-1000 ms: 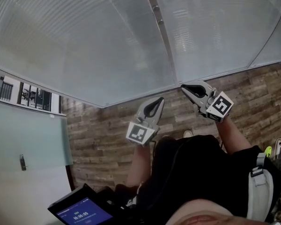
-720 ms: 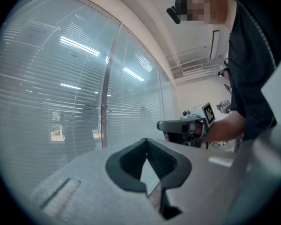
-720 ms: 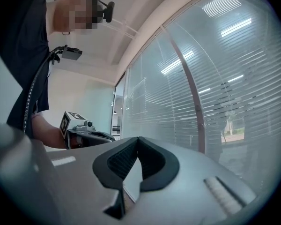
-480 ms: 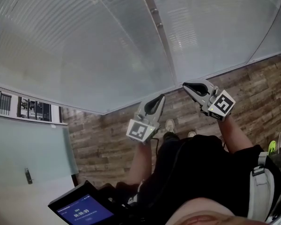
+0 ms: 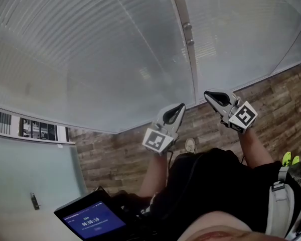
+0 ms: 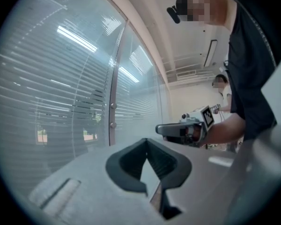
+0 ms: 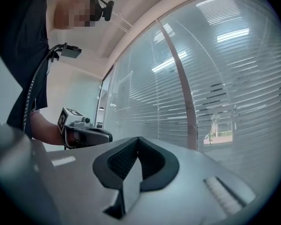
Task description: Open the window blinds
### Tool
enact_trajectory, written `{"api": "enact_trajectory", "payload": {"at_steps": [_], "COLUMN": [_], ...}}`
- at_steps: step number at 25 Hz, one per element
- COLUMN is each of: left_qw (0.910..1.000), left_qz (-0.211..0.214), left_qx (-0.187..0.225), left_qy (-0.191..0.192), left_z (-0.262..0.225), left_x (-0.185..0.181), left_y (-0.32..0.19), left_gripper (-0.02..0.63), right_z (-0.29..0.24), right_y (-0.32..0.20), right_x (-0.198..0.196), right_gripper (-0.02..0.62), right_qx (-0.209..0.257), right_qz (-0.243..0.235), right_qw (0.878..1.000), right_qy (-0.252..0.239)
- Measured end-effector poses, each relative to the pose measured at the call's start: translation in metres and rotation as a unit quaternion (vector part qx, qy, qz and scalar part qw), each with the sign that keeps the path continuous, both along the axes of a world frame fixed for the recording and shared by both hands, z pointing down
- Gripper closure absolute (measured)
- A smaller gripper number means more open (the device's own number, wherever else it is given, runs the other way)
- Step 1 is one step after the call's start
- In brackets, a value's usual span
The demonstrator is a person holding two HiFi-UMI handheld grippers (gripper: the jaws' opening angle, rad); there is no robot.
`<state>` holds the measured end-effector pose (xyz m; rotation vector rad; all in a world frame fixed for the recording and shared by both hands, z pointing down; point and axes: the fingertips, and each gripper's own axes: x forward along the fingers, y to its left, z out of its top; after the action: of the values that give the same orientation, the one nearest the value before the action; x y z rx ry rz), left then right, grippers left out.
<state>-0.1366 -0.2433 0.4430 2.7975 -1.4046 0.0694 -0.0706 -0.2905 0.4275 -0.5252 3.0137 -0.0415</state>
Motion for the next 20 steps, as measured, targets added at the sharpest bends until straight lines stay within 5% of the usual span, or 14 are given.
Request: {"api": "enact_trajectory", "payload": {"at_steps": [5,10,20], "left_qw": [0.9998,0.9985,0.9948], "left_qz": [0.010,0.043,0.098], "left_qx": [0.006,-0.006,0.009], "left_qy": [0.013,0.034,0.026], "left_z": [0.001,0.003,-0.006], "left_x": [-0.011,-0.036,-0.050], "left_y": [-0.004,-0.056,-0.084], "left_gripper": [0.603,0.603,0.603], "right_z": [-0.003,-0.007,-0.012], "right_y": [-0.002,-0.058,-0.085], "right_x": [-0.014,-0.036,-0.024], "right_gripper": [0.589,0.589,0.589], "right_qx": [0.029,0.022,0.054], "right_qz": [0.017,0.062,0.149], "right_qw": [0.999,0.997,0.985], "right_qy": [0.018,0.040,0.070]}}
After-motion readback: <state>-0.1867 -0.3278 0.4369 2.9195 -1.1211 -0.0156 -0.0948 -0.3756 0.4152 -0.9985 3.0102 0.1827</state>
